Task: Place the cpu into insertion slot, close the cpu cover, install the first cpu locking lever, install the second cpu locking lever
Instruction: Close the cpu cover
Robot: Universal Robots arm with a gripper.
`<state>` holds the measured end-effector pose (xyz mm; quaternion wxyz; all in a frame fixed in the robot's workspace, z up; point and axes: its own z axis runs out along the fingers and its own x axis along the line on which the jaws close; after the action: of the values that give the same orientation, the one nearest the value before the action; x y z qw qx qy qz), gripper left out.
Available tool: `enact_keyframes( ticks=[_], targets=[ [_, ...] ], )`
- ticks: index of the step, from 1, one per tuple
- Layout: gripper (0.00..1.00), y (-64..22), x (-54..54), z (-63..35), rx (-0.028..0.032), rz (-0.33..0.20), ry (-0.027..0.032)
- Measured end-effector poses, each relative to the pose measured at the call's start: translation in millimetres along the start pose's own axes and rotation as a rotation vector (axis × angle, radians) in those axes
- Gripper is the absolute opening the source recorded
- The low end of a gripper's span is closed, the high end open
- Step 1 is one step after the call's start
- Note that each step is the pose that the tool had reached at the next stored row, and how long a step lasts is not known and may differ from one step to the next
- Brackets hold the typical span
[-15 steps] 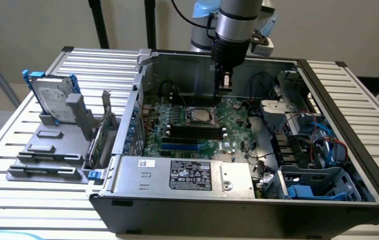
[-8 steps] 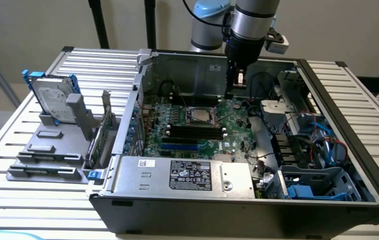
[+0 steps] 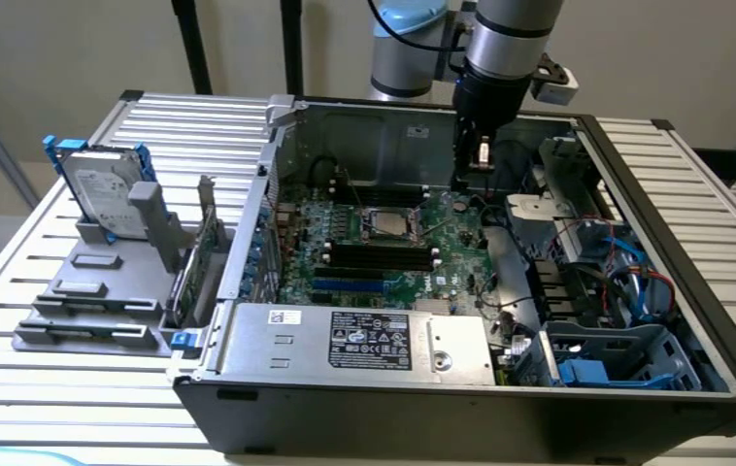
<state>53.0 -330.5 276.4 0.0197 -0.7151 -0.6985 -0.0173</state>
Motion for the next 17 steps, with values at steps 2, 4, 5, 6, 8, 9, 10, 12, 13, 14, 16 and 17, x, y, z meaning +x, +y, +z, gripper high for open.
enact_keyframes(
  ticks=[2,4,5,6,8,9,10,12,13,14,16,17],
  targets=[
    [0.11,1.9,-0.1,0.5,-0.0114,-0.002,0.0001],
    [0.11,3.3,-0.1,2.8,-0.0167,-0.007,0.0002],
    [0.11,4.0,-0.2,4.6,-0.0169,-0.01,0.0003],
    [0.11,4.5,-0.2,6.4,-0.0169,-0.014,0.0004],
    [0.11,5.7,-0.4,10.1,-0.0165,-0.022,0.0004],
    [0.11,6.3,-0.4,11.9,-0.0163,-0.025,0.0003],
    [0.11,6.8,-0.5,13.7,-0.0161,-0.029,0.0004],
    [0.11,7.9,-0.4,17.3,-0.0157,-0.037,0.0005],
    [0.11,8.4,-0.4,19.1,-0.0155,-0.042,0.0005],
    [0.11,8.9,-0.4,20.9,-0.0152,-0.046,0.0004],
    [0.11,9.3,-0.4,24.6,-0.0149,-0.053,0.0006],
    [0.11,9.3,-0.4,26.4,-0.0147,-0.056,0.0006]
  ],
)
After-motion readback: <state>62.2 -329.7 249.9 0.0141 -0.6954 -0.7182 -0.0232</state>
